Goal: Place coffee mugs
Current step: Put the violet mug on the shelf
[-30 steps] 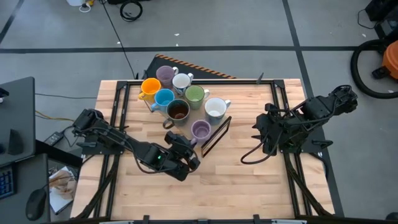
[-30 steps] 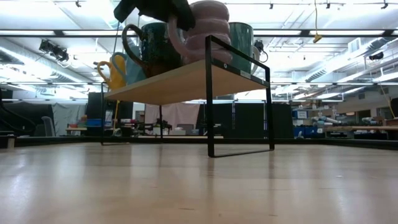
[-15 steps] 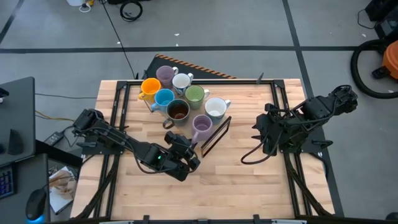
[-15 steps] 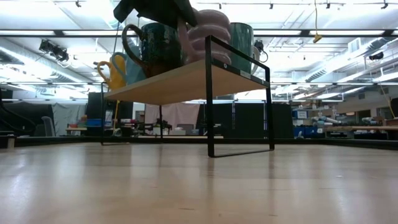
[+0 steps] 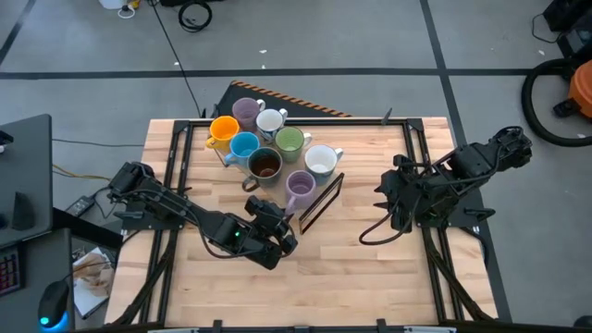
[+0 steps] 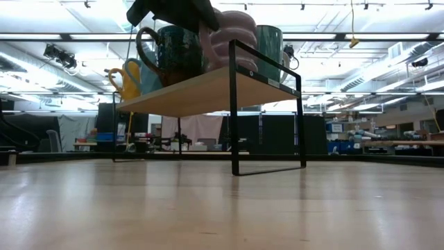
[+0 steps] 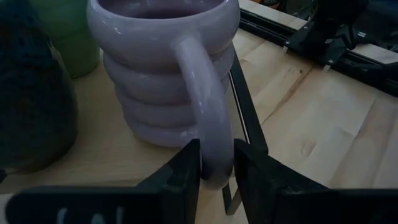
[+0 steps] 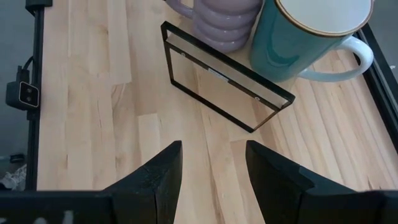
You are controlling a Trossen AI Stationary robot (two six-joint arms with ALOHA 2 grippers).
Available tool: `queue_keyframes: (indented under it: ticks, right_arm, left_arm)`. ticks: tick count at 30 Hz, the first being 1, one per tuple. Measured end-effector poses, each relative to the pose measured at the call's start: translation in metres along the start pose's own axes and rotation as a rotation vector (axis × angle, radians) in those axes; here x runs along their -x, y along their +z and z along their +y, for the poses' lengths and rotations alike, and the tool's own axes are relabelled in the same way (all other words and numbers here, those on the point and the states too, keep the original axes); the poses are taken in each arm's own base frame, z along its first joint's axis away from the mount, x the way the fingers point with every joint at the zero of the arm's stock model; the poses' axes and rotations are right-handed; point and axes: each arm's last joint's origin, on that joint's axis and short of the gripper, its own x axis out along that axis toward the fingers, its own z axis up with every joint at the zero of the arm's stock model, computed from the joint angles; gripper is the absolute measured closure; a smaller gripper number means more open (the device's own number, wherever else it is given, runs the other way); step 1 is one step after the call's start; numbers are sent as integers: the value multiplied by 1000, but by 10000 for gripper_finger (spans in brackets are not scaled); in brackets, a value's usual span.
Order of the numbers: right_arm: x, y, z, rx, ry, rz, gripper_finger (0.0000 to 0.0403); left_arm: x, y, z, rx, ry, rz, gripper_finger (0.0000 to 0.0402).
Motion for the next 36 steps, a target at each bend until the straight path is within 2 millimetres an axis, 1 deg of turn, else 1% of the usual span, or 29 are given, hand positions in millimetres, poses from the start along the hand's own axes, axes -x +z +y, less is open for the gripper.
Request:
queue_keyframes:
  ticks: [7, 10, 22, 36]
  right_arm:
    - [0, 0, 0, -4, 0, 0, 220]
    - [0, 0, 0, -4, 2, 1, 220]
    - [0, 0, 0, -4, 4, 2, 220]
    - [0, 4, 2, -20, 24, -35, 220]
  left_arm:
    - [0, 0, 0, -9, 3, 3, 326]
    - [0, -1, 1, -15, 8, 6, 330]
    - [1, -2, 3, -59, 14, 26, 323]
    - [8, 3, 10, -135, -20, 82, 322]
